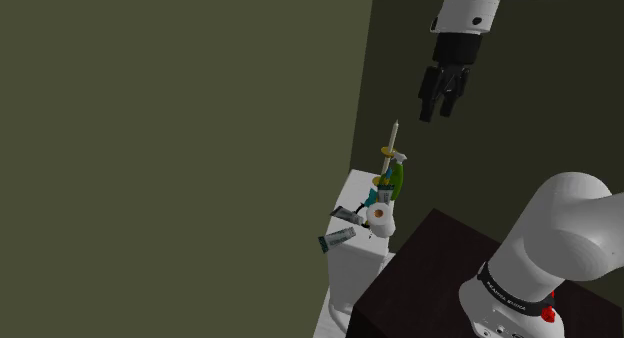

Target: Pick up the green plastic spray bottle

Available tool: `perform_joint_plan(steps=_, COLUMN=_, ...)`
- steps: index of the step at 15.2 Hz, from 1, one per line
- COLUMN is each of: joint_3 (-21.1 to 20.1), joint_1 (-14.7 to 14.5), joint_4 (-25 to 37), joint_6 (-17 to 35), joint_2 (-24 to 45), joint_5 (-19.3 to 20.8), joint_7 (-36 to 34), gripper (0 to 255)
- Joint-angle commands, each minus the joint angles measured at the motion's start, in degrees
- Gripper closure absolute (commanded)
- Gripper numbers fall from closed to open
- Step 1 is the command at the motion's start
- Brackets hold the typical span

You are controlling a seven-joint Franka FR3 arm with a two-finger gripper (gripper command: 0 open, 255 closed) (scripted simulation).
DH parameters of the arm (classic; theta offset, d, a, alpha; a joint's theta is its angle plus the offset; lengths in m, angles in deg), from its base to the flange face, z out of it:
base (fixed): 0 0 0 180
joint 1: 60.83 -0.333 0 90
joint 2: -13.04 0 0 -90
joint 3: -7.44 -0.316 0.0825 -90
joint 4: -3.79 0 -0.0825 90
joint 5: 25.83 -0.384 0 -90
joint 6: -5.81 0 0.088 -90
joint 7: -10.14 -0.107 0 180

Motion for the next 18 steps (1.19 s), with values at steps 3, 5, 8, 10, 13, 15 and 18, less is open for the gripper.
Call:
perform_joint_plan(steps=3, joint_3=1.9, joint_1=0.6, joint_4=-1.8, joint_6=2.6, joint_2=0.9, joint_5=1.5, joint_7=2.4, gripper=0)
perform_joint_plan(steps=5, joint_3=3.9, joint_1=1.2, joint_4=-3.3, joint_6=5.2, joint_2=2.2, joint_5=2.9, joint_7=4.9, gripper=0)
perform_joint_plan(steps=8, joint_3=6.9, joint_1=2.1, joint_4=-5.0, joint_6=9.3, joint_2=4.7, joint_5=4.8, joint_7=8.4, gripper=0)
perform_joint_plan(steps=10, joint_3=8.9, joint_1=2.6, joint_4=-5.8, joint_6=12.2, joint_2=6.8, joint_5=6.0, joint_7=10.8, gripper=0)
perform_joint_plan(steps=13, joint_3=12.0, joint_1=3.3, joint_4=-6.4, joint_6=16.5, joint_2=10.5, joint_5=7.4, joint_7=14.4, gripper=0)
perform_joint_plan(steps=15, joint_3=14.1, joint_1=3.7, joint_4=-6.5, joint_6=19.4, joint_2=13.4, joint_5=8.0, joint_7=16.8, gripper=0)
perform_joint_plan(steps=18, joint_3=17.2, joint_1=4.0, joint_4=-5.9, joint_6=23.6, joint_2=18.3, joint_5=8.5, joint_7=20.5, gripper=0)
